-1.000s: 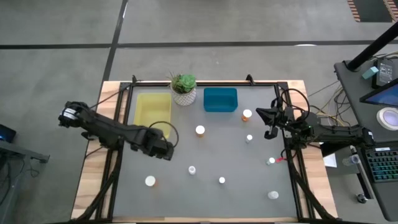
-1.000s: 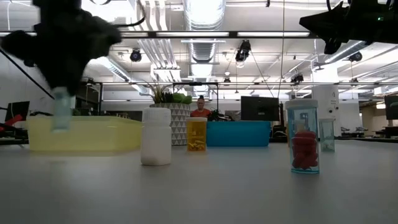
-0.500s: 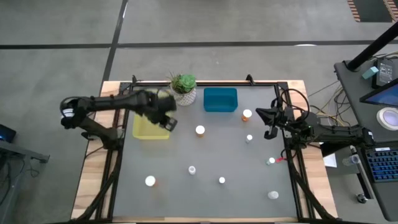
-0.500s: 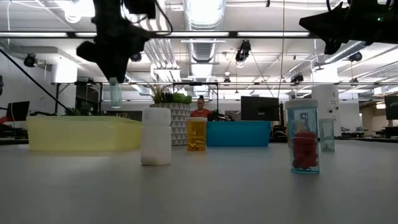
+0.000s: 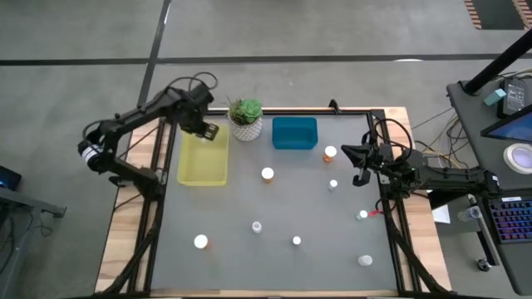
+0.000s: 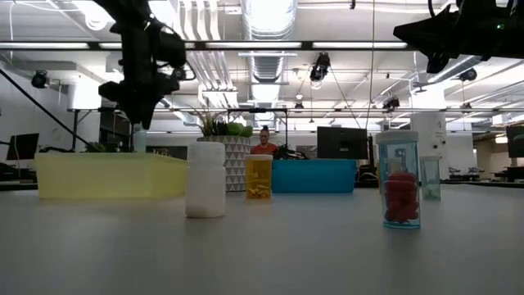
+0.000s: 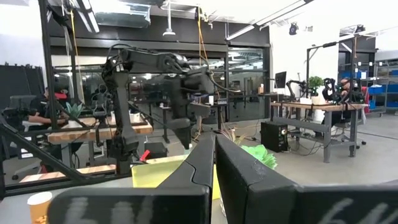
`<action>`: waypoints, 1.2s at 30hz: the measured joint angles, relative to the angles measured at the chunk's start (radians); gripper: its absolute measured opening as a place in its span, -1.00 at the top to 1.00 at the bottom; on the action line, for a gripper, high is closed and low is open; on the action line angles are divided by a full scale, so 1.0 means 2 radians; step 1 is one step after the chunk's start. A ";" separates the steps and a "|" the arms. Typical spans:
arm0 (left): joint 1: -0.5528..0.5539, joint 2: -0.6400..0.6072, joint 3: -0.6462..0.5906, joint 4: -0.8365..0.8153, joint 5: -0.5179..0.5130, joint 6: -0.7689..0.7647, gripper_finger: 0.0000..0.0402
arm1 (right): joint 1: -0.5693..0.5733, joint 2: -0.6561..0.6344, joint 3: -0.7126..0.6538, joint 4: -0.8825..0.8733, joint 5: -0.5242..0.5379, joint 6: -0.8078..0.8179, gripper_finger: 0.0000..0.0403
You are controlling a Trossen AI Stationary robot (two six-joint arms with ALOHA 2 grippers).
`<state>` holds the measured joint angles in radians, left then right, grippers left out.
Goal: Pick and place medicine bottles into bin by pill shape (circle, oval)
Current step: Put the blue tablet bottle into the yellow bin
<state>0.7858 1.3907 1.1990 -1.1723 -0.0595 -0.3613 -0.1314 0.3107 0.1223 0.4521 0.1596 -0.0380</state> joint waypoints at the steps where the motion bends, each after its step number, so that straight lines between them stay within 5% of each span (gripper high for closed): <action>1: 0.010 0.000 -0.005 0.005 0.000 0.004 0.54 | 0.000 0.000 0.000 0.000 0.000 0.000 0.96; 14: 0.072 0.001 -0.066 0.075 0.001 0.040 0.54 | 0.000 0.000 0.000 0.000 0.000 0.000 0.96; 36: 0.075 0.001 -0.097 0.120 -0.024 0.040 0.54 | 0.000 0.000 0.000 0.000 0.000 -0.009 0.96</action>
<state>0.9367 1.3926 1.0058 -0.9327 -0.1066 -0.2813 -0.1311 0.3107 0.1223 0.4526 0.1596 -0.0551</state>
